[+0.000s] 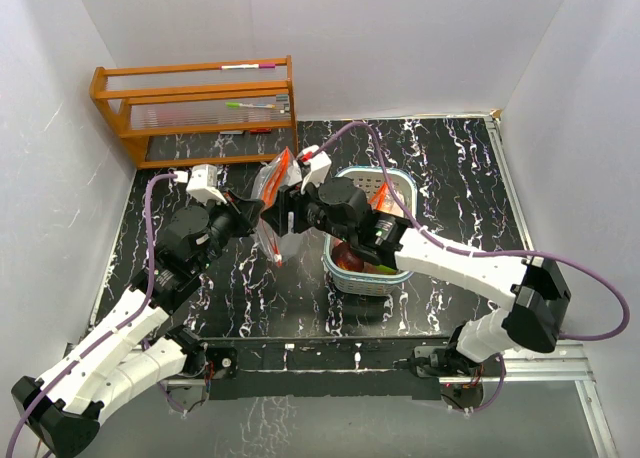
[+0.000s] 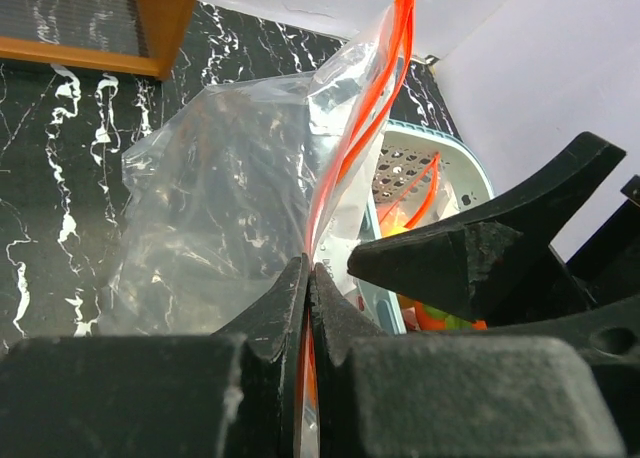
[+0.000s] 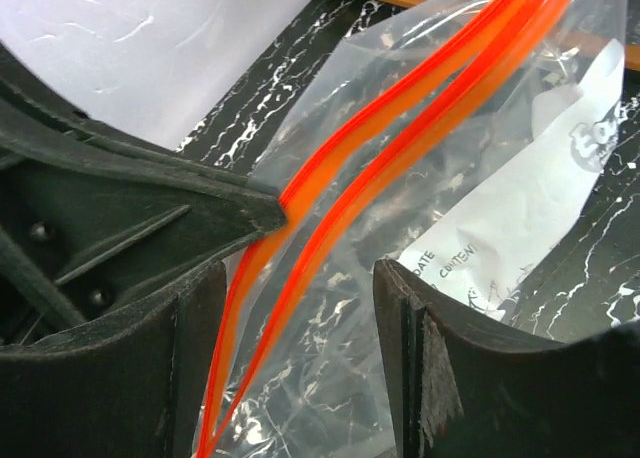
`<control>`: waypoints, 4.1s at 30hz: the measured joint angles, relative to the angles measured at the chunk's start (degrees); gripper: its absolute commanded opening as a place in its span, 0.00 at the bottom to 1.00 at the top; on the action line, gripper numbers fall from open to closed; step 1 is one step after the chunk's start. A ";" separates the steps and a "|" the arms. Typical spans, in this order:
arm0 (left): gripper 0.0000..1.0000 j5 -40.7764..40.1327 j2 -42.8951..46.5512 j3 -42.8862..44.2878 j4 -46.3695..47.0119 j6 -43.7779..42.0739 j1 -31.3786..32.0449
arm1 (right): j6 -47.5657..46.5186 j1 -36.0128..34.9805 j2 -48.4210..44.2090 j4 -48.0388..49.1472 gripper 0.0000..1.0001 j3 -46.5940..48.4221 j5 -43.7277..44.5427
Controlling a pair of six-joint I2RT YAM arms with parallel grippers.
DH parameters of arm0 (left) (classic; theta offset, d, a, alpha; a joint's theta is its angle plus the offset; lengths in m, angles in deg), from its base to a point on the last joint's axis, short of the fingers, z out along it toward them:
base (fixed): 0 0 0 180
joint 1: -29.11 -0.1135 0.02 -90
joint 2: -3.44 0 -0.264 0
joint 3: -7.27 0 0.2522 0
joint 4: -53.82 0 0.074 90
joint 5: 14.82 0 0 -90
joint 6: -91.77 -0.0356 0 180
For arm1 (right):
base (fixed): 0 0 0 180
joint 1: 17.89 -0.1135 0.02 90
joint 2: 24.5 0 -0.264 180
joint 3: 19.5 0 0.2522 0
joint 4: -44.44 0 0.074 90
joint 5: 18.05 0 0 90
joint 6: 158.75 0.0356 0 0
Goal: Place the food in the zip-top bag and seal the zipper
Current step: Open the zipper of the food storage bag.
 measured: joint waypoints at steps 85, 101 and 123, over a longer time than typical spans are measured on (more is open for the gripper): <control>0.71 9.29 -7.50 -2.71 8.74 -0.13 0.74 | 2.32 -5.99 -14.03 -2.60 0.08 -13.60 29.20; 0.13 2.71 -15.15 -1.16 2.71 -1.97 0.74 | 1.64 -5.97 -15.63 0.00 0.08 -14.14 25.31; 0.00 -1.64 2.80 7.15 -8.61 -9.49 0.81 | 8.26 -5.90 -24.26 -8.39 0.08 -17.51 39.69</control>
